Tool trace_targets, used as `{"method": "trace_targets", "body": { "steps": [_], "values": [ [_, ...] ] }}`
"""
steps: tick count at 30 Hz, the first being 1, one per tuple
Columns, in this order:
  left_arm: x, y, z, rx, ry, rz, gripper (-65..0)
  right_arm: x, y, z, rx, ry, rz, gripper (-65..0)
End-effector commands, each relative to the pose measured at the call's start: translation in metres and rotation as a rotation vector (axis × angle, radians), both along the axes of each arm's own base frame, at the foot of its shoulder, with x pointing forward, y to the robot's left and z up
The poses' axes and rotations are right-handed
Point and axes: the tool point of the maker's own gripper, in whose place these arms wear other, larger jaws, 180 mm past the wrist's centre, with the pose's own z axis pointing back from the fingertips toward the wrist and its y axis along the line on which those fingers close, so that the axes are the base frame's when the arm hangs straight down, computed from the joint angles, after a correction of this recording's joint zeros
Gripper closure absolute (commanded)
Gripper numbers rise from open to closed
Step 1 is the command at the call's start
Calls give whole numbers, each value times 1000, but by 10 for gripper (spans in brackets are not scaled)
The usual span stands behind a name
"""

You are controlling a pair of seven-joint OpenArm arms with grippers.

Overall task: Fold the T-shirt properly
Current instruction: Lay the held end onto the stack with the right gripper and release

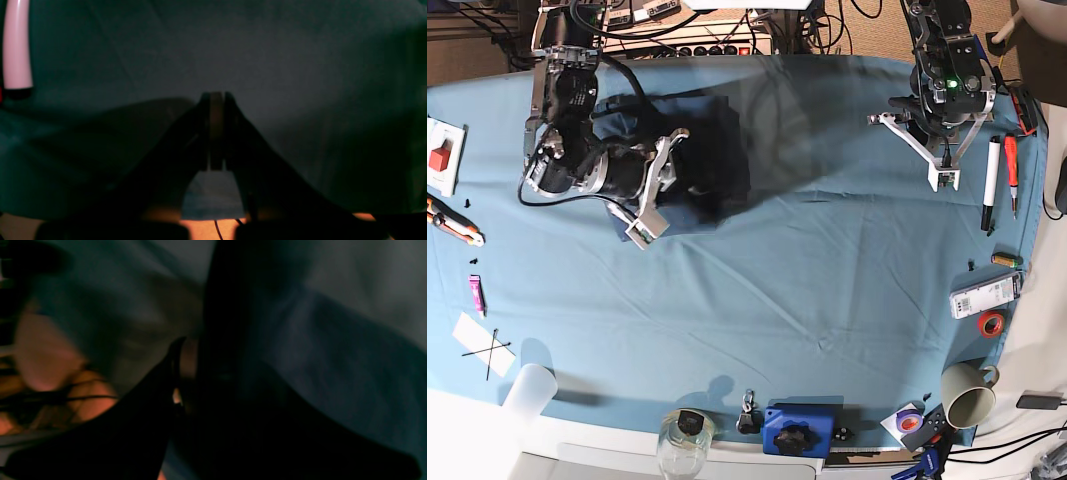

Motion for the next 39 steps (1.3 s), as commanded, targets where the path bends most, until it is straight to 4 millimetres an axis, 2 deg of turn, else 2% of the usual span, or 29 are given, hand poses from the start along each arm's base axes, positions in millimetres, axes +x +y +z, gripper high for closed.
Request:
{"method": "trace_targets", "body": {
  "steps": [1,9,13,20,24,30,32,35,39],
  "values": [
    [7,1,8,6,-44,1,0,7,4,17,51,-47,4,-159],
    [6,1,8,6,-43,0,0,6,7,22,81,-50,12,-159],
    [7,1,8,7,-49,1,0,9,15,40,161,-78,32,-159],
    [7,1,8,7,-49,1,0,27,23,67,186,-173,28,-159],
    [5,1,7,7,-47,1,0,37,8,74,213,-196,-53,-159],
    [3,1,6,8,-46,1,0,48,-38,73,182,-215,-216,-154],
    [3,1,6,7,-47,0,0,45,-49,67,172,-202,-254,-116],
    [3,1,6,8,-46,0,0,35,-62,49,119,-154,-290,0],
    [3,1,6,7,-46,0,0,13,-69,25,75,-77,-291,0]
  ]
}}
